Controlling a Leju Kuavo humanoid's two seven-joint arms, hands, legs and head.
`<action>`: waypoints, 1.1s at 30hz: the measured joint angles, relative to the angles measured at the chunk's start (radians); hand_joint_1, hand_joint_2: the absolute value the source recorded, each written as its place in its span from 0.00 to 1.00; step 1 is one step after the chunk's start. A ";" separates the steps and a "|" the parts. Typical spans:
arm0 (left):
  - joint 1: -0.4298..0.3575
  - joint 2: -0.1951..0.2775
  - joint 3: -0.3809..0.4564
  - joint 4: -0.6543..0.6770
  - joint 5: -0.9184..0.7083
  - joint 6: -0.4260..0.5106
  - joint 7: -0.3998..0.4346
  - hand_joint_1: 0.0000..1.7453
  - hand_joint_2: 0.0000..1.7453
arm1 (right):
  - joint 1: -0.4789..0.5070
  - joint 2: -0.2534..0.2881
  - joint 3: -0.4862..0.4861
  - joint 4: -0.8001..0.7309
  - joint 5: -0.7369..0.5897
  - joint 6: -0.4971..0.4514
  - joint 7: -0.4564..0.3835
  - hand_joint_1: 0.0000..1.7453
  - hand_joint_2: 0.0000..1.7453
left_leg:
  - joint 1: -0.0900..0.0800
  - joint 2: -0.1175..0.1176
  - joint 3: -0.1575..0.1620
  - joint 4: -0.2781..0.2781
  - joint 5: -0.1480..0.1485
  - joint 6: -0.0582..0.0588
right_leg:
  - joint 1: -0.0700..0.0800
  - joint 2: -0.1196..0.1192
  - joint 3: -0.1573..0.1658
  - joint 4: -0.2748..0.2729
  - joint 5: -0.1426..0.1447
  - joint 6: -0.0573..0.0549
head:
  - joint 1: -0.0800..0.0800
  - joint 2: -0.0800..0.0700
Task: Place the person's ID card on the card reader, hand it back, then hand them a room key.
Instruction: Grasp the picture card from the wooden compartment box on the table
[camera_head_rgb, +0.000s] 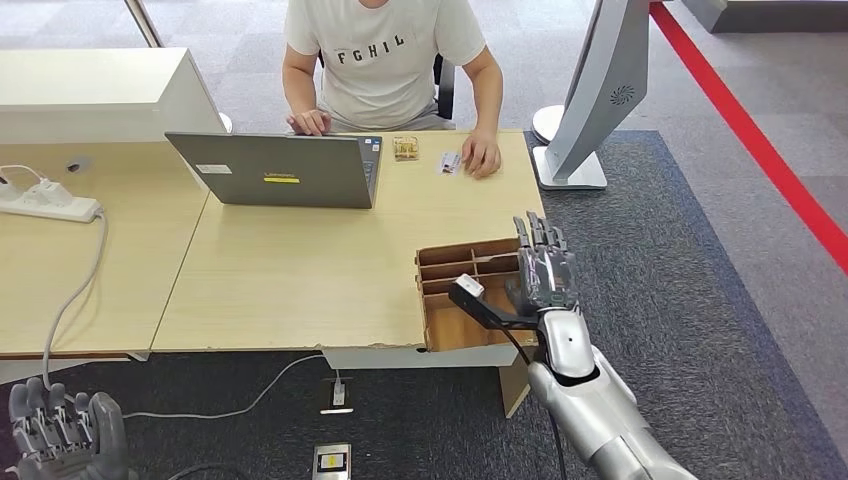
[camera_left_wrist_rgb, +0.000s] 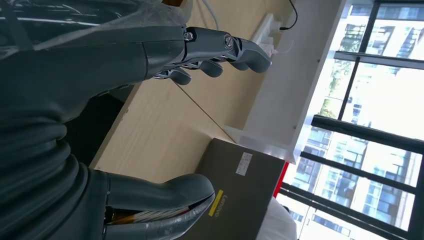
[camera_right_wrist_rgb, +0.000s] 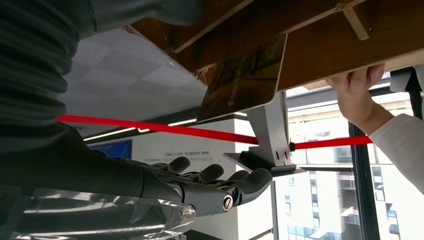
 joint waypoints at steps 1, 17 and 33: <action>0.000 0.000 0.000 0.000 -0.002 0.000 0.000 0.00 1.00 | -0.001 0.000 0.000 0.006 -0.005 -0.003 0.000 0.95 1.00 | 0.000 0.000 0.000 0.000 0.000 0.000 | 0.000 0.000 0.000 0.000 0.000 0.000 | 0.000 0.000; 0.001 0.001 0.000 0.000 -0.013 0.000 0.000 0.00 1.00 | -0.025 0.012 0.000 0.031 -0.017 -0.008 -0.026 1.00 1.00 | 0.000 0.000 0.000 0.000 0.000 0.000 | 0.000 0.000 0.000 0.000 0.000 0.000 | 0.000 0.000; 0.001 0.001 0.001 0.000 -0.011 0.000 0.000 0.00 1.00 | -0.025 0.023 0.000 0.024 -0.012 -0.003 -0.034 1.00 1.00 | 0.000 0.000 0.000 0.000 0.000 0.000 | 0.000 0.000 0.000 0.000 0.000 0.000 | 0.000 0.000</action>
